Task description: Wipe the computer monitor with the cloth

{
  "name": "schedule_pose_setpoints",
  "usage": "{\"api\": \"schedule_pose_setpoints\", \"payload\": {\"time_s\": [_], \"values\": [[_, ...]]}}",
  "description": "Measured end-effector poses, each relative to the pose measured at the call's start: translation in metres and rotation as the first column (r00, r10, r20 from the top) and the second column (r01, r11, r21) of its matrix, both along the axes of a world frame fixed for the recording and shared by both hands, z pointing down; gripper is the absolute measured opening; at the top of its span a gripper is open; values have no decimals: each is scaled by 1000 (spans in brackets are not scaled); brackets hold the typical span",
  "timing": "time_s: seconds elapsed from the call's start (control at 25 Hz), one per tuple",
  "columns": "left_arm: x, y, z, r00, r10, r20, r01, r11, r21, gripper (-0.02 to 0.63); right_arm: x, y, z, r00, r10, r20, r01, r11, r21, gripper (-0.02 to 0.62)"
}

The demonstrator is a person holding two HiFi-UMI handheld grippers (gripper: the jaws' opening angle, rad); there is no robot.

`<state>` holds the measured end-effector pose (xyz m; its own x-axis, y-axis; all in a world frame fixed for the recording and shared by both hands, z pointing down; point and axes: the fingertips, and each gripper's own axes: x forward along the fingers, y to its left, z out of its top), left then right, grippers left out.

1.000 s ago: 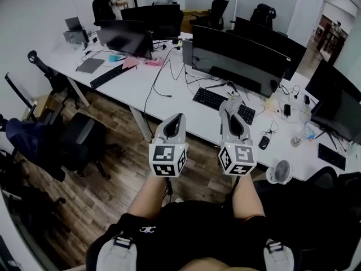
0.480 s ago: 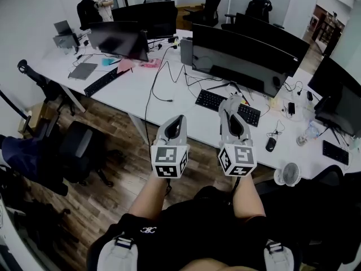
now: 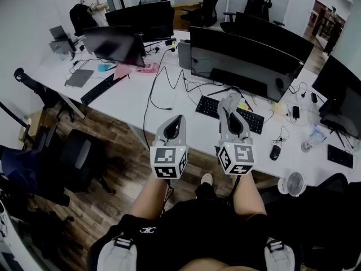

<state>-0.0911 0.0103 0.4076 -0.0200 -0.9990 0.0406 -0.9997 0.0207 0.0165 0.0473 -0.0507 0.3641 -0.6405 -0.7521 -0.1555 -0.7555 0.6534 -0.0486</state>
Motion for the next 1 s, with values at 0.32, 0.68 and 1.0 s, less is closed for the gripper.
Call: {"api": "schedule_pose_setpoints", "payload": {"time_s": [0.32,0.68,1.0], "values": [[-20,-90,-17,1000,-6,21,6,1000,13,51,-24,-88,-18,999,-20,25,20,1000,21,32],[-29,-187,-30,999,-42,25,42,999,26,51,-46,-185,-35,995,-95,33,94,995,45,32],[-38,-236,-28,998,-56,28,56,998,14,49,-65,-236,-42,990,-138,24,136,988,71,32]]}}
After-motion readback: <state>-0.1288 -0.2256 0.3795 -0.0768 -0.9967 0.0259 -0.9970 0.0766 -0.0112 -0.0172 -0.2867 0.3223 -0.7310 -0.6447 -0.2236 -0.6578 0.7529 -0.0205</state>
